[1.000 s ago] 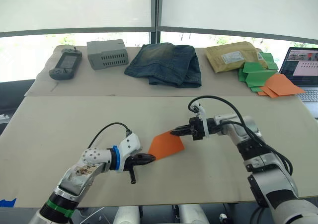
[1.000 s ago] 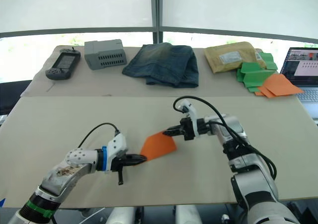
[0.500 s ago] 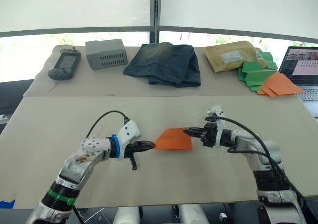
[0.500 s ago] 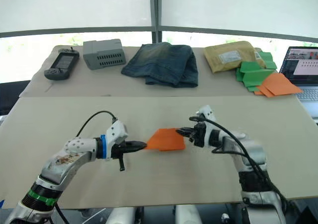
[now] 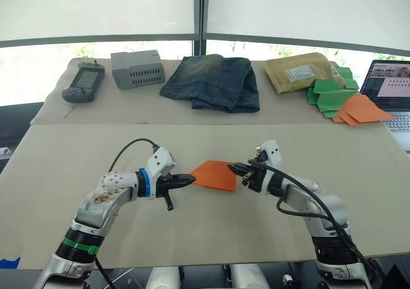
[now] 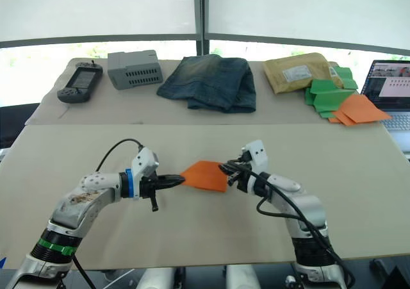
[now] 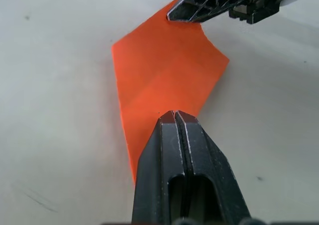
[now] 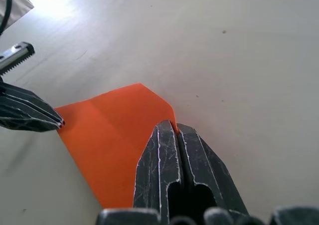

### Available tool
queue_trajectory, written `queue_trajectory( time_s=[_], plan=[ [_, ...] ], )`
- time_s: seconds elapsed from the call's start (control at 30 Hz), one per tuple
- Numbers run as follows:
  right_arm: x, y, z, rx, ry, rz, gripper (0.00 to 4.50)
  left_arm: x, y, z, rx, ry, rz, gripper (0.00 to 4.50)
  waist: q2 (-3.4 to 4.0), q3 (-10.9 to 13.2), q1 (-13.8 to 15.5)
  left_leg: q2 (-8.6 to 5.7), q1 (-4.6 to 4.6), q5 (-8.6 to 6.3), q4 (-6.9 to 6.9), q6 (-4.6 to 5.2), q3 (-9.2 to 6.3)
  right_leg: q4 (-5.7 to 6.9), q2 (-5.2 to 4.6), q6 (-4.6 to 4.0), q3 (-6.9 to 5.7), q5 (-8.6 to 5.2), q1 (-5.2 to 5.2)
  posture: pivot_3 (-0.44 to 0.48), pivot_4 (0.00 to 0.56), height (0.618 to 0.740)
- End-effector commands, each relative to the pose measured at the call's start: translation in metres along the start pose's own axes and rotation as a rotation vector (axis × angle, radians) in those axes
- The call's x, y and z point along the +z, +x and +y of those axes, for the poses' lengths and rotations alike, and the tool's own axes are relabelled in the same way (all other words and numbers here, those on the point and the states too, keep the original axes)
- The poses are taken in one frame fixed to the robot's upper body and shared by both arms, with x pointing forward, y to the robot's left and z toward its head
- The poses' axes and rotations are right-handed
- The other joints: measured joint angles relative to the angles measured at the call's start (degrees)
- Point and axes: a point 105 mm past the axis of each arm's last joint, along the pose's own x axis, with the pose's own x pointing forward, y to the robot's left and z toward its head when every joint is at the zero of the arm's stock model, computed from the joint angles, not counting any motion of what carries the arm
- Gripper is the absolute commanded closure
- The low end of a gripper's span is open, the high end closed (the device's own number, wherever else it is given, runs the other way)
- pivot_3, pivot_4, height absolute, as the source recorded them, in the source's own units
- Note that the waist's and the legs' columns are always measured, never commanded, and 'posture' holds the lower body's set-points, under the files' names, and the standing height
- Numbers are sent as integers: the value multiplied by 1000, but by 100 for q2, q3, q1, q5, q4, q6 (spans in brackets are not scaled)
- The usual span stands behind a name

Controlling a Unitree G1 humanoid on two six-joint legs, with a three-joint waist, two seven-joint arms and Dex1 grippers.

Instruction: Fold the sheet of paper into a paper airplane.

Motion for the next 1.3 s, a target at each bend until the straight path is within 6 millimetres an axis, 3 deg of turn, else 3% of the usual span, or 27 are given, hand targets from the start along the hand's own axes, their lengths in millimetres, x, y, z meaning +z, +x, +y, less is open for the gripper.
queue_trajectory(
  time_s=[0.03,0.43,0.67,0.83,0.97,1.07,1.3],
  plan=[
    [8,0,4,12,-49,-32,4467,-2,6,-5,4,-23,-40,4500,0,0,0,1,0,0,-1,0,-1,-1,0,0,0,0,-1,0,150,722],
    [-7,-5,15,38,-134,-11,4467,-17,21,-7,33,-45,-12,4500,0,0,9,2,13,0,2,0,0,3,-1,1,0,0,11,0,150,722],
    [-8,-9,19,77,-286,-28,4467,-22,31,-9,45,-98,9,4500,1,-1,20,-1,18,0,3,0,1,3,-3,4,0,1,17,0,150,722],
    [-10,-20,32,197,-546,-80,4467,-32,32,-16,35,-126,55,4500,5,-3,17,-4,24,0,2,0,1,-1,-3,8,-2,-2,25,0,150,722],
    [-27,-30,35,293,-804,-38,4467,-29,33,-18,26,-108,32,4500,8,-6,15,-6,33,0,2,0,3,-6,-5,10,-2,-3,36,0,150,722],
    [-35,-34,33,338,-967,-25,4467,-20,33,-19,20,-90,4,4500,9,-6,21,-7,39,0,1,0,7,-7,-6,9,-1,-3,39,0,150,722],
    [-48,-35,23,409,-1265,-14,4467,-24,33,-18,17,-70,30,4500,8,-6,26,-11,47,0,2,0,10,-10,-11,8,0,-4,51,0,150,722]
  ],
)
